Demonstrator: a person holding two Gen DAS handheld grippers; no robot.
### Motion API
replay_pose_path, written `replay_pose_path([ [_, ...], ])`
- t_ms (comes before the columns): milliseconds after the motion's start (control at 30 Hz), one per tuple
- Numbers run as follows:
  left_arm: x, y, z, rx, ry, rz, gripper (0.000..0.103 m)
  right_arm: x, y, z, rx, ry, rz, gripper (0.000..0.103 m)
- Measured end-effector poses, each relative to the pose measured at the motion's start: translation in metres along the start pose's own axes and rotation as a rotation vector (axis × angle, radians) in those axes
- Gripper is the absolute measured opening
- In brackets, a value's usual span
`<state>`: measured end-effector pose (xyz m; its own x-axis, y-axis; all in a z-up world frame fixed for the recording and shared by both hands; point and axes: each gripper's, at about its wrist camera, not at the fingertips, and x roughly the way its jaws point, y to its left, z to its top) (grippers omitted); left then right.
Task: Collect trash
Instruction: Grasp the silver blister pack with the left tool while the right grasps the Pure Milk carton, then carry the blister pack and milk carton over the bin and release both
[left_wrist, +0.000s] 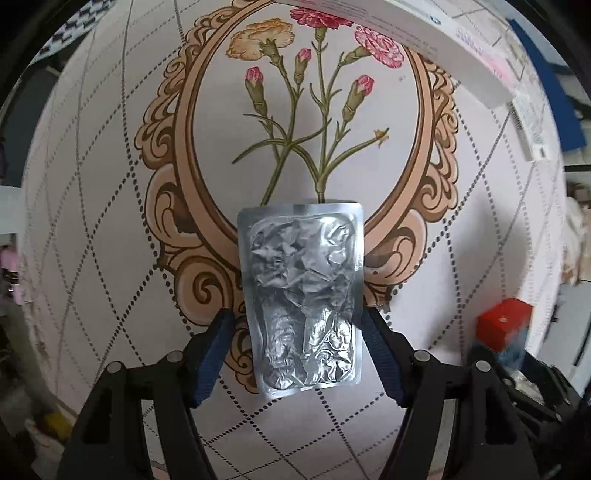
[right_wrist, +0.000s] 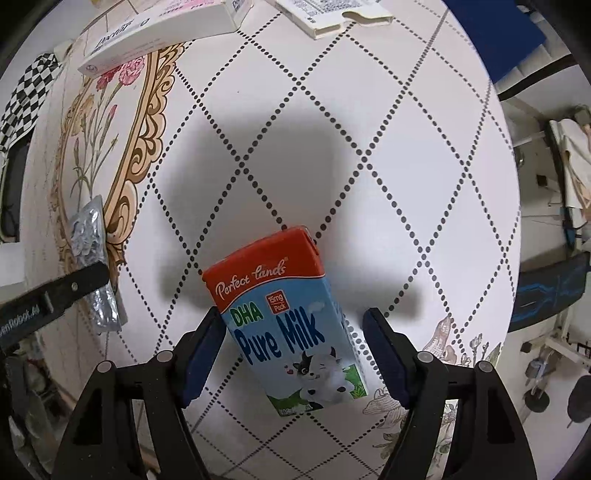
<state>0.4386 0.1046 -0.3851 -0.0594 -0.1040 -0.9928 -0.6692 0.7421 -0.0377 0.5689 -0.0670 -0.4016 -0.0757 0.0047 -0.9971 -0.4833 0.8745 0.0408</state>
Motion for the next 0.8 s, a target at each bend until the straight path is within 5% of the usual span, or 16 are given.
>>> replay_pose_path([
  [67,0.001,-0.007,-0.005,0.017,-0.033,0.017,0.065,-0.002,0.006,-0.005,-0.005,-0.017,-0.042,0.061],
  [133,-0.002,-0.020,-0.003,0.043,-0.057,0.017,0.048,-0.002,0.013,-0.018,-0.012,-0.030,-0.038,0.061],
  [267,-0.012,-0.034,-0.015,0.104,-0.101,0.042,0.037,-0.001,0.017,-0.033,-0.008,-0.036,-0.042,0.060],
  [333,-0.022,-0.034,-0.026,0.128,-0.129,0.040,0.023,-0.002,0.016,-0.045,-0.003,-0.044,-0.037,0.060],
  [600,-0.046,-0.030,-0.046,0.155,-0.210,0.000,0.003,-0.017,0.032,-0.094,0.007,-0.097,-0.014,0.059],
  [800,-0.064,-0.014,-0.080,0.188,-0.274,-0.004,0.003,-0.038,0.044,-0.129,0.011,-0.150,-0.001,0.059],
])
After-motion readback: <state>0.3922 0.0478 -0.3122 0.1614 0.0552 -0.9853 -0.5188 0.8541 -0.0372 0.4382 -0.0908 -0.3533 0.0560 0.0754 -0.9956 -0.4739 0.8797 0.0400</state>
